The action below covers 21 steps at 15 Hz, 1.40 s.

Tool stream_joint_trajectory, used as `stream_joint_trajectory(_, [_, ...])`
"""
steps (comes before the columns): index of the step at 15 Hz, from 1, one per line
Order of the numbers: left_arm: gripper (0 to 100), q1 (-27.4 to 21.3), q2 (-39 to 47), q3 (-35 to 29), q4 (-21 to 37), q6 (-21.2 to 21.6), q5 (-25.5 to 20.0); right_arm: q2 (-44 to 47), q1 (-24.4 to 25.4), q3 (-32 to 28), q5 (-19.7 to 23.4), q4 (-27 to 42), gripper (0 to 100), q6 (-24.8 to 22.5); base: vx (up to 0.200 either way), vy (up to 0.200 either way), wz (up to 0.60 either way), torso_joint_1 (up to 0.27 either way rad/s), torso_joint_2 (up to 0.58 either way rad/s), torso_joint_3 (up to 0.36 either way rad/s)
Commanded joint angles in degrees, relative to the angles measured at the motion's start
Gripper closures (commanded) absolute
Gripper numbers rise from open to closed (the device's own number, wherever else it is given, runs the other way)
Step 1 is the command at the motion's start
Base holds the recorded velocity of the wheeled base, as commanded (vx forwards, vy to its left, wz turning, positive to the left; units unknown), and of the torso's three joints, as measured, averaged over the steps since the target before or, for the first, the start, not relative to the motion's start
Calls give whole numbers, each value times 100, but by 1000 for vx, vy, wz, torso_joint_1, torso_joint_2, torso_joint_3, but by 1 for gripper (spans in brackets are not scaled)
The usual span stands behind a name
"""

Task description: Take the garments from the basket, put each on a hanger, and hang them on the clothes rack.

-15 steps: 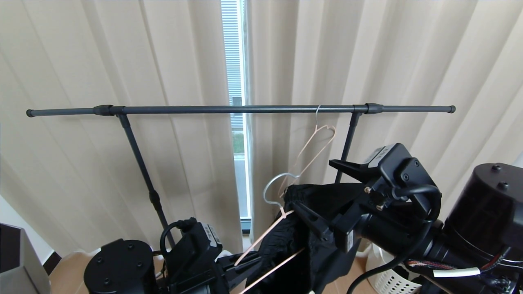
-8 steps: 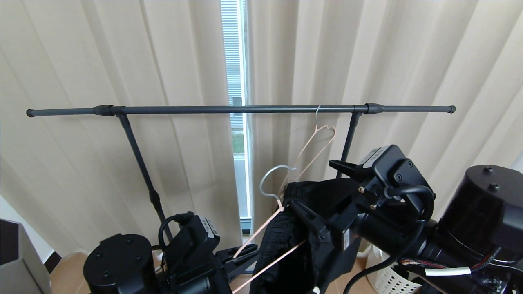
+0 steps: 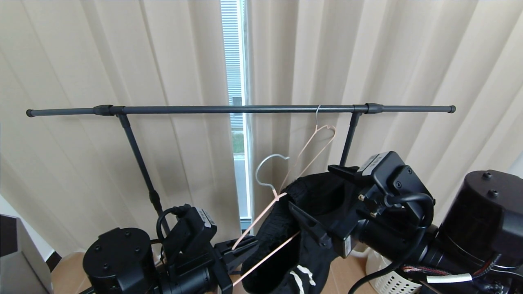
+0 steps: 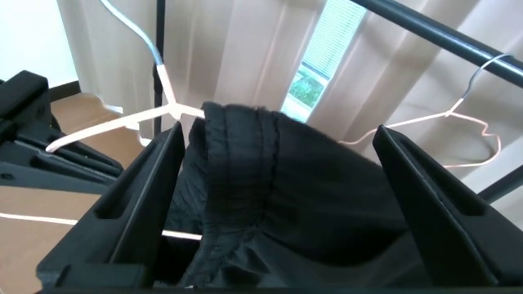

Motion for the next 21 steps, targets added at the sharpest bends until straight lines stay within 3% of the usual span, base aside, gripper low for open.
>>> stream_joint_trajectory(1, [100, 0, -10, 29, -8, -3, -8, -141, -7, 55, 47, 18, 0, -4, 0, 0, 0, 0, 0, 0])
stream_joint_trajectory(3, [100, 149, -1, 90, -8, -3, -104, -388, -332, 231, 601, 36, 0, -399, 0, 0, 0, 0, 0, 0])
stream_joint_trajectory(8, [100, 448, -124, 319, -8, 32, -711, -801, -736, 415, 1163, 247, 0, -874, 0, 0, 0, 0, 0, 0])
stream_joint_trajectory(11, [100, 509, -159, 415, -8, 50, -886, -1600, -956, -235, 1673, 2207, 0, -935, 0, 0, 0, 0, 0, 0])
stream_joint_trajectory(12, [100, 501, -159, 495, -8, 76, -983, -1882, -1308, -1026, 2543, 3894, 0, -935, 0, 0, 0, 0, 0, 0])
stream_joint_trajectory(13, [100, 509, -159, 574, -8, 164, -1133, -1908, -1492, -1729, 3194, 5001, 0, -918, 0, 0, 0, 0, 0, 0])
stream_joint_trajectory(14, [100, 509, -159, 574, -8, 164, -1133, -1908, -1492, -1729, 3194, 5001, 0, -918, 0, 0, 0, 0, 0, 0])
stream_joint_trajectory(15, [100, 492, -185, 732, -8, 428, -1282, -1732, -1817, -2775, 3949, 6794, 0, -1023, 0, 0, 0, 0, 0, 0])
stream_joint_trajectory(17, [100, 474, -185, 837, -8, 551, -1405, -1143, -1958, -3434, 4081, 7990, 0, -1586, 0, 0, 0, 0, 0, 0])
stream_joint_trajectory(19, [100, 474, -247, 908, -8, 604, -1598, -686, -2222, -3627, 4187, 8447, 0, -2403, 0, 0, 0, 0, 0, 0])
stream_joint_trajectory(21, [100, 474, -317, 969, -8, 700, -1783, 122, -2758, -4392, 4653, 9414, 0, -3827, 0, 0, 0, 0, 0, 0])
